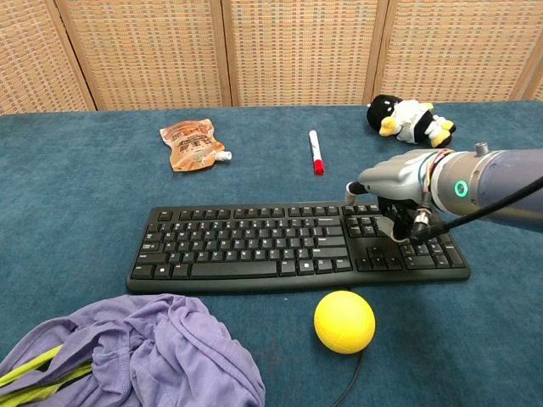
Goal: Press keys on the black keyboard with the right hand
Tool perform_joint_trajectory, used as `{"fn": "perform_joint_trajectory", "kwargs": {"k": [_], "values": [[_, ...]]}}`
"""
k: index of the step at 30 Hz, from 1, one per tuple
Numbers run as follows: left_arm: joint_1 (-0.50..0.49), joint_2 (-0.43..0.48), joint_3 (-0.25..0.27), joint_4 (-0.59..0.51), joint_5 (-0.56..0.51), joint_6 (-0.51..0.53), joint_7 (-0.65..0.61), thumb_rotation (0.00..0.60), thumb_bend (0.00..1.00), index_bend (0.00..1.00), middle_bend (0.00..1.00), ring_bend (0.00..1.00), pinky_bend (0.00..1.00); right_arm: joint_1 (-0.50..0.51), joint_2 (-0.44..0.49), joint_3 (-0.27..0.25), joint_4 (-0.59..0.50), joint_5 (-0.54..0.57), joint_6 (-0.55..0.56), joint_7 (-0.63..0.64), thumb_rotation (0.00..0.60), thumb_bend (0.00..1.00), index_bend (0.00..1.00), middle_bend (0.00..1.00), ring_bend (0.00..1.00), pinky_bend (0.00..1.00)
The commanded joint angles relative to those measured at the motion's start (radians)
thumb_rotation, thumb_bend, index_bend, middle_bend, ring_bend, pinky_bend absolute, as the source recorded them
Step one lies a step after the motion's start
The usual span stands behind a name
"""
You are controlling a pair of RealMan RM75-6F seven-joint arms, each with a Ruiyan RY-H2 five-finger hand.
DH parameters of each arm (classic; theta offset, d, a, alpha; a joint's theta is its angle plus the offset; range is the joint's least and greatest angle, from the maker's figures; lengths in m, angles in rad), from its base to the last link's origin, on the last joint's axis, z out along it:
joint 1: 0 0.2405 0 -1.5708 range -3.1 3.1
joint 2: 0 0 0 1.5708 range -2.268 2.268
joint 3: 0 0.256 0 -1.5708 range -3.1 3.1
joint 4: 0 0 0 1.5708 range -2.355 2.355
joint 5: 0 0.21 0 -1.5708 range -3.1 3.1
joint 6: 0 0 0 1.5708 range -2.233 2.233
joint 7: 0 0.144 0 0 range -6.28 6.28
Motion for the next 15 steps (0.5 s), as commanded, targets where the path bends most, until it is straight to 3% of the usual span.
{"fn": "perform_joint_trajectory", "kwargs": {"k": [1,15], "values": [[0.0,0.0,0.001,0.0,0.001,-0.001,0.0,0.6,0.04,0.0,0.0,0.0,0.0,0.003,-0.004,-0.003,0.005,0.005,-0.002,0.0,0.6,0.67,0.14,0.72,0.6,0.46],[-0.002,-0.001,0.002,0.001,0.002,-0.003,0.0,0.6,0.04,0.0,0.0,0.0,0.0,0.014,-0.02,-0.019,0.017,0.021,-0.004,0.001,0.6,0.67,0.14,0.72,0.6,0.46]]}}
